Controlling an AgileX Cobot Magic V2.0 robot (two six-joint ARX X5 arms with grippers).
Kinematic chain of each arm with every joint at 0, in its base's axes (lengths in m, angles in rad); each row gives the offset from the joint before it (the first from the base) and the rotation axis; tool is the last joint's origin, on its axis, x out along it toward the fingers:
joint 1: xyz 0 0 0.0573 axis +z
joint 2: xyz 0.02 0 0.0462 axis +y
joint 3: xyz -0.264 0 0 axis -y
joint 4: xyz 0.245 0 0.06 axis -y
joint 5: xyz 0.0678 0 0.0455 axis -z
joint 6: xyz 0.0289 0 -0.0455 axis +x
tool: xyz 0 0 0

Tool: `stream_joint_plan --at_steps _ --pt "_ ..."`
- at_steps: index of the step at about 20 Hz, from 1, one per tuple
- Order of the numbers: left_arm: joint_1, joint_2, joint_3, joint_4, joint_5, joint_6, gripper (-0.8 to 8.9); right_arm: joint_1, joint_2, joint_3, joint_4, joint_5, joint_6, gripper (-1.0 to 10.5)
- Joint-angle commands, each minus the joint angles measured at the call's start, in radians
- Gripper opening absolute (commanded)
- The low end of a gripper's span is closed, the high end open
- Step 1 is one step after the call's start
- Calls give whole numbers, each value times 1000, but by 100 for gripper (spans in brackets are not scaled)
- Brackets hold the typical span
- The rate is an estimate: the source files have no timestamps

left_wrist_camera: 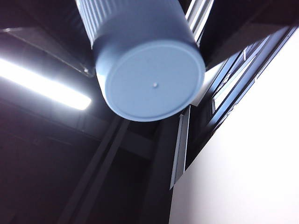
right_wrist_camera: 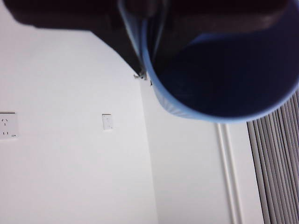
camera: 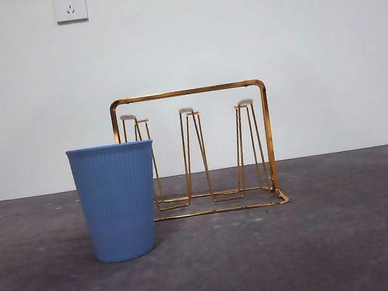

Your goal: Pick up cup 1,put cup 1 in the cup rack,pick up cup 2,put cup 2 in the cup rack

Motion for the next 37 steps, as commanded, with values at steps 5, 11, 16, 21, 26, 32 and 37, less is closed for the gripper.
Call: stream_joint_plan --at_steps 5,11,16,21,26,32,37 --pt "0 2 3 4 0 32 -8 0 -3 -5 -49 10 -9 133" --pt "6 2 3 -1 3 34 -8 0 -46 -5 -127 12 -21 230" --pt "9 -1 3 -51 31 51 -8 -1 -114 -5 -231 77 -82 230" --pt "16 -14 3 -132 82 90 -7 -1 -203 -5 -473 236 -172 226" --pt "12 -78 3 -436 69 277 -7 -1 -303 -5 -713 489 -264 225" --pt "-45 -135 3 -871 -95 558 -7 -1 -407 -5 -866 616 -276 221" --pt "-114 -87 3 -1014 -301 710 -7 -1 -451 -5 -893 641 -276 221"
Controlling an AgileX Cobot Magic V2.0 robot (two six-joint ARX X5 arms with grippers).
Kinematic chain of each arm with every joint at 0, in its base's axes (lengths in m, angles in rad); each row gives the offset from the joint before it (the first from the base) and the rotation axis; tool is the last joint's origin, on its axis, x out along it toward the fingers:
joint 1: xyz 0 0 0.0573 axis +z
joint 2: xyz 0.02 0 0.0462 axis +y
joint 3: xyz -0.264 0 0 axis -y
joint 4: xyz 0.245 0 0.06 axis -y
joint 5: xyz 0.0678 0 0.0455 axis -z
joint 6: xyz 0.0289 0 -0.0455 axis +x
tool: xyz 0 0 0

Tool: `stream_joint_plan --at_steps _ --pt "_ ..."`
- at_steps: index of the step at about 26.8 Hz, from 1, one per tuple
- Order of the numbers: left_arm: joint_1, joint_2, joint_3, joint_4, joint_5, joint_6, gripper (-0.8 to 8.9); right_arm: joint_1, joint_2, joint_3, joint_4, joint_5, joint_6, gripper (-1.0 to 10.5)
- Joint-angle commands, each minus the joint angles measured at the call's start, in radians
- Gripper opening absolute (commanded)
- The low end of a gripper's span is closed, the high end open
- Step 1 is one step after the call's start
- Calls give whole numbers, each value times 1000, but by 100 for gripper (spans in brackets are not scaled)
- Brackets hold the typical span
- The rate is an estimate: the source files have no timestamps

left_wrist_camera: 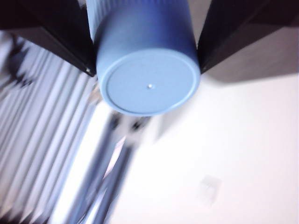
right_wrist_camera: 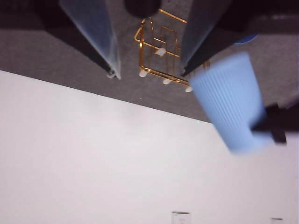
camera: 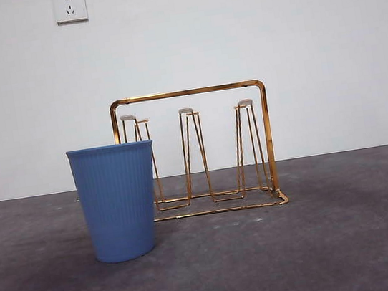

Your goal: Pick up cup 1,put cup 1 in the cup rack,pick up cup 2,put cup 2 in the cup rack

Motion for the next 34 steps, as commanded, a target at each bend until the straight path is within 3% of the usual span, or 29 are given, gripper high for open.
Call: stream_joint_plan --at_steps 1,9,19,34 --pt "-32 42 0 -21 -114 145 -7 0 -11 -5 0 3 -7 221" --pt "-35 172 16 -18 -305 232 -7 0 -15 -5 -48 3 -6 222" --pt "26 384 172 -63 -333 296 -7 0 -15 -5 -61 3 -6 221" --pt "102 492 192 -92 -296 256 -7 0 -14 -5 -67 29 -7 221"
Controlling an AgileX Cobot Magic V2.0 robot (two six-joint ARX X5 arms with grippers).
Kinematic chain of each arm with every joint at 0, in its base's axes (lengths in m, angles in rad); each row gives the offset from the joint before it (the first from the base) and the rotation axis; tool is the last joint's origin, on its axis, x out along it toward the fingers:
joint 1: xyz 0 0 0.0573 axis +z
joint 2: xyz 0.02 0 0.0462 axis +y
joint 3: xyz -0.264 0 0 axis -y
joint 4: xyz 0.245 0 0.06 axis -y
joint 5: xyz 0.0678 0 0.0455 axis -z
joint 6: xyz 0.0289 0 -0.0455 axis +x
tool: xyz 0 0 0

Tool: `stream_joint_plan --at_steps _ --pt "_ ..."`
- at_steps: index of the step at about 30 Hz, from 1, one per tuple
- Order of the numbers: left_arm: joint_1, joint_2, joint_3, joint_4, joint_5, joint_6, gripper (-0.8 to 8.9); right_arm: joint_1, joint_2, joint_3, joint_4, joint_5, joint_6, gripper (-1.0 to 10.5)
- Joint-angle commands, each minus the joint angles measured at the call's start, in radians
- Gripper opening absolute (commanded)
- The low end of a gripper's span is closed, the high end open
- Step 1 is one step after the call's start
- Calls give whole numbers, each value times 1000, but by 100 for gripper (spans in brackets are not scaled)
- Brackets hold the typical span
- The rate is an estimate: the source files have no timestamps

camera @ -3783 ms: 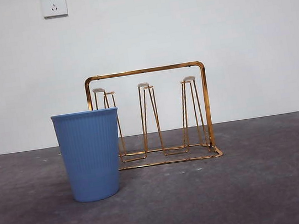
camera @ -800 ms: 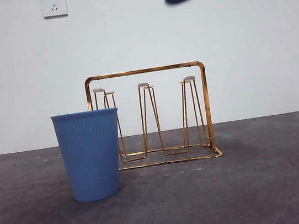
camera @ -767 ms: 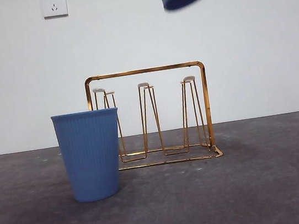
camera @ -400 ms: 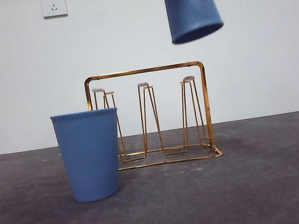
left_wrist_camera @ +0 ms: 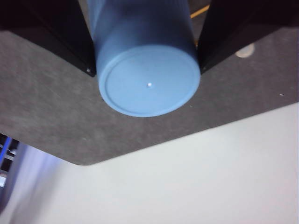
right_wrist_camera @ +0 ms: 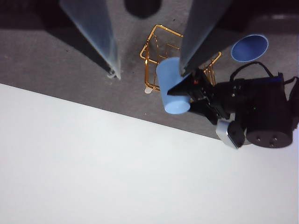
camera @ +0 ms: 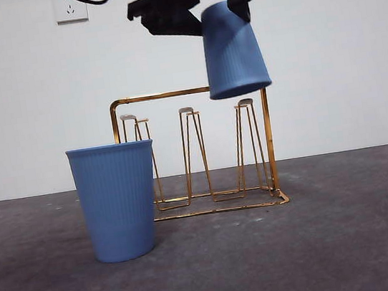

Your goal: Pick up cup 1,put cup 1 in the cup rack,pick up cup 2,put cup 2 in the cup rack

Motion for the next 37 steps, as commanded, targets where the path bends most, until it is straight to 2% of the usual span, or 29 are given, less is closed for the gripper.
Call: stream_joint_plan --at_steps 1,17,37 --pt "-2 22 2 10 2 -11 -7 0 -5 -5 7 8 -4 221" --pt "-8 134 2 -14 -2 -72 -7 0 -5 -5 5 8 -3 221" --pt "-16 233 2 -57 -6 -90 -8 0 -5 -5 3 8 -4 221"
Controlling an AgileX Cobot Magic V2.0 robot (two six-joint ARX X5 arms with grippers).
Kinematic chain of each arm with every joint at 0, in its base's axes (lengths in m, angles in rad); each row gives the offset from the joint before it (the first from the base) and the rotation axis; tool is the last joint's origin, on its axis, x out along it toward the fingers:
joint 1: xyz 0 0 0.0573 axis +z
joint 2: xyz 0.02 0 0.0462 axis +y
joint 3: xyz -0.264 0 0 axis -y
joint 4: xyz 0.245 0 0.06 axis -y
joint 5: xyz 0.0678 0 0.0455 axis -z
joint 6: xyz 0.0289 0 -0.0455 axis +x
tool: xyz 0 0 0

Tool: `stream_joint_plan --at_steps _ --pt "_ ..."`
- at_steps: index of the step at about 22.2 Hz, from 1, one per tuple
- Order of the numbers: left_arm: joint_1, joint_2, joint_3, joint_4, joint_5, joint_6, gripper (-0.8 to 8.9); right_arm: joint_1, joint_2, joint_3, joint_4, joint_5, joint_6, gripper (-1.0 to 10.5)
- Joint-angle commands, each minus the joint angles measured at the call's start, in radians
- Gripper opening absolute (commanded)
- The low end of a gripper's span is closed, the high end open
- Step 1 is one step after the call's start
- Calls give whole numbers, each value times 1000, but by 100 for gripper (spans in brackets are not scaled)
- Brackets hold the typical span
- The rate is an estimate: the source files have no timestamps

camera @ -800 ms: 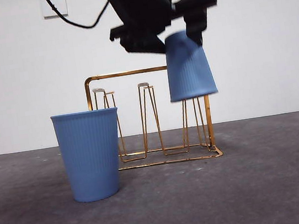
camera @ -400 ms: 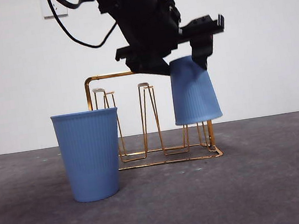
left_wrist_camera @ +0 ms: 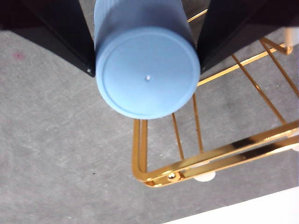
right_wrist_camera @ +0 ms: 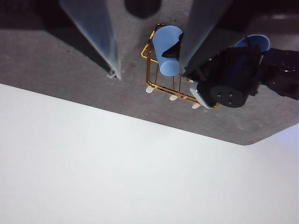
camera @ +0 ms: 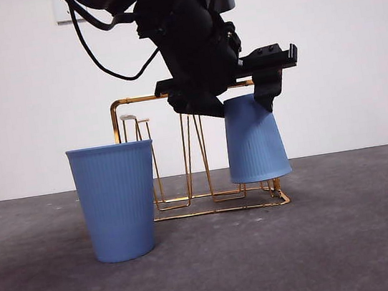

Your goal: Pick up cup 1,put cup 1 in the cup rack,pick up cup 2,put cup 2 in the cup rack

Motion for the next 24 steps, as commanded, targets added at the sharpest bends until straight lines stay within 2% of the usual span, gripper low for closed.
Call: stream_joint_plan --at_steps 1,6,7,10,11,17,24 --pt "-5 30 -2 -16 5 -11 -8 0 -5 -5 3 1 -4 221" --pt "-5 32 -2 -31 5 -15 18 0 -5 -5 3 1 -4 221" --pt "-5 32 -2 -31 5 -15 71 0 -5 -5 3 1 -4 221" --pt "-5 32 -2 -32 7 -15 391 0 -5 -5 2 1 -6 221" --pt "-5 32 -2 -32 11 -15 462 0 -5 -5 2 1 -6 221" --pt "-5 32 -2 -77 68 -29 475 0 -5 -5 0 1 -7 221" --pt "-5 32 -2 -171 74 -67 475 0 -5 -5 0 0 -8 221"
